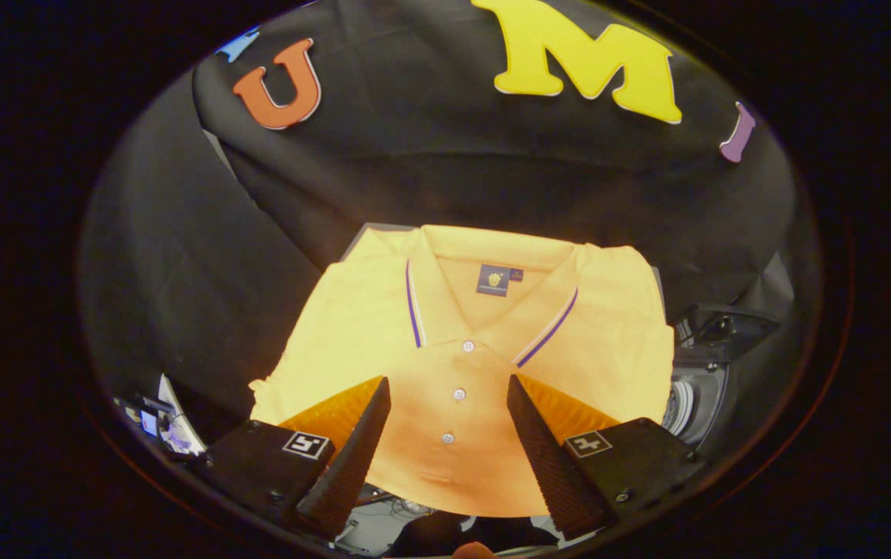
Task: Put the clothes into the washing machine and then close the washing machine lid.
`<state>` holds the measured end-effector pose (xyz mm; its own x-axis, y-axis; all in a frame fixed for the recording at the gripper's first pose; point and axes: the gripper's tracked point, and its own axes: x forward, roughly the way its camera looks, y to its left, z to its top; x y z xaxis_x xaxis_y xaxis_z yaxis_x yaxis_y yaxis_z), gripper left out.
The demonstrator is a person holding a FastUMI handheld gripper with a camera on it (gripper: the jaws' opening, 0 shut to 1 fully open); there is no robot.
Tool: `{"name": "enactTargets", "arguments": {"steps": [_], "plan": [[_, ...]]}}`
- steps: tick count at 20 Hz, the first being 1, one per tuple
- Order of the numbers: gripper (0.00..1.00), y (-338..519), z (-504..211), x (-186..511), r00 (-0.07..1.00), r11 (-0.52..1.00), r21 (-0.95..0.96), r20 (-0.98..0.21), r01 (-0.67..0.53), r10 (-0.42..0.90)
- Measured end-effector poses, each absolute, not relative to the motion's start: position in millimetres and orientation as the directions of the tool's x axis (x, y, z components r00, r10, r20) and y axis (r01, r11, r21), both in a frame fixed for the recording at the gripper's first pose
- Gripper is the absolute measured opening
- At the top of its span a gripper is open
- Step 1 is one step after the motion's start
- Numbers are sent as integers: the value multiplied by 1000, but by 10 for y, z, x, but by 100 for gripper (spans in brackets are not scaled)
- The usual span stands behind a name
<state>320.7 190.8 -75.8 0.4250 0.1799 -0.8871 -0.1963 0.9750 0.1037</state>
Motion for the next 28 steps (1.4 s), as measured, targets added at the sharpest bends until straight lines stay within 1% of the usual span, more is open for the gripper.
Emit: {"name": "enactTargets", "arguments": {"steps": [4, 6, 8, 9, 10, 11, 13, 15, 17, 20, 22, 24, 25, 28], "plan": [[94, 1949, -946, 3205, 323, 979, 111, -932, -173, 163], [95, 1947, -1025, 3208, 299, 983, 81, -946, -164, 128], [95, 1902, -1119, 3181, 259, 991, 42, -963, -124, 73], [95, 1916, -1134, 3217, 274, 993, 22, -960, -118, 54], [94, 1888, -1162, 3240, 262, 993, -2, -965, -116, 29], [94, 1905, -1140, 3247, 272, 993, -24, -962, -119, 10], [94, 1955, -1155, 3221, 243, 993, -39, -970, -109, -12], [93, 1992, -1152, 3224, 204, 997, -47, -978, -58, -34], [92, 1988, -1146, 3224, 179, 997, -45, -983, -58, -34], [91, 1966, -1146, 3224, 191, 998, -34, -981, -47, -24], [85, 1929, -1138, 3240, 197, 999, -27, -980, -37, -19], [73, 1895, -1130, 3262, 206, 999, -25, -978, -28, -19], [59, 1891, -1130, 3272, 209, 999, -21, -978, -25, -16], [37, 1869, -1103, 3304, 214, 999, 10, -977, -52, 21]]}}
